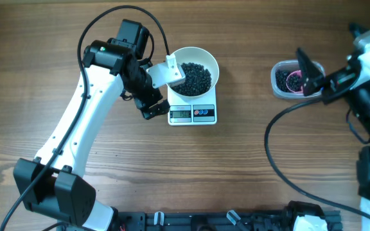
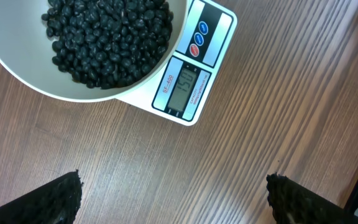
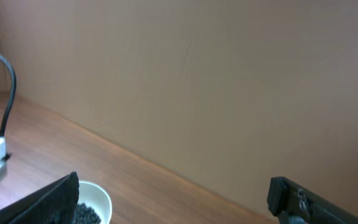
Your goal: Scoop item into bowl and weigh 150g on scale
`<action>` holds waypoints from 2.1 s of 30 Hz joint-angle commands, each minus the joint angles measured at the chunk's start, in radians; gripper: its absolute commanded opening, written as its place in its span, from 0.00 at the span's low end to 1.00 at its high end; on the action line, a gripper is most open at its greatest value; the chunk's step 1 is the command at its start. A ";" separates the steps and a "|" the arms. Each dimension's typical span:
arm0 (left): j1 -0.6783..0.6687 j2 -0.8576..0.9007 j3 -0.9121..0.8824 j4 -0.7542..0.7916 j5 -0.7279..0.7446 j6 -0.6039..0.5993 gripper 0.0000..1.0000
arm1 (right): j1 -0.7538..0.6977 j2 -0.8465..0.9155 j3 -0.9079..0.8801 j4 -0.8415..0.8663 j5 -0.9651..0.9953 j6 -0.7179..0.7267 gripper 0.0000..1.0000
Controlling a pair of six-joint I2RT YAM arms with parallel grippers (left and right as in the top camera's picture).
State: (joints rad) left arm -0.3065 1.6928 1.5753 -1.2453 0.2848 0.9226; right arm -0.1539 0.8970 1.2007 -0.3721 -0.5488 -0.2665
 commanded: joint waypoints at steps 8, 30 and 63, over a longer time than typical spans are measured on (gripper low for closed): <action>0.002 0.013 -0.006 0.000 0.002 0.013 1.00 | 0.000 -0.346 -0.535 0.515 -0.083 0.008 1.00; 0.002 0.013 -0.006 0.000 0.002 0.013 1.00 | 0.118 -0.894 -1.107 0.806 0.481 0.458 1.00; 0.002 0.013 -0.006 0.000 0.002 0.013 1.00 | 0.151 -0.894 -1.194 0.373 0.481 0.512 1.00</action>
State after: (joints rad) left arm -0.3065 1.6928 1.5753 -1.2449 0.2844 0.9226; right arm -0.0078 0.0128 0.0063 -0.0010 -0.0483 0.2203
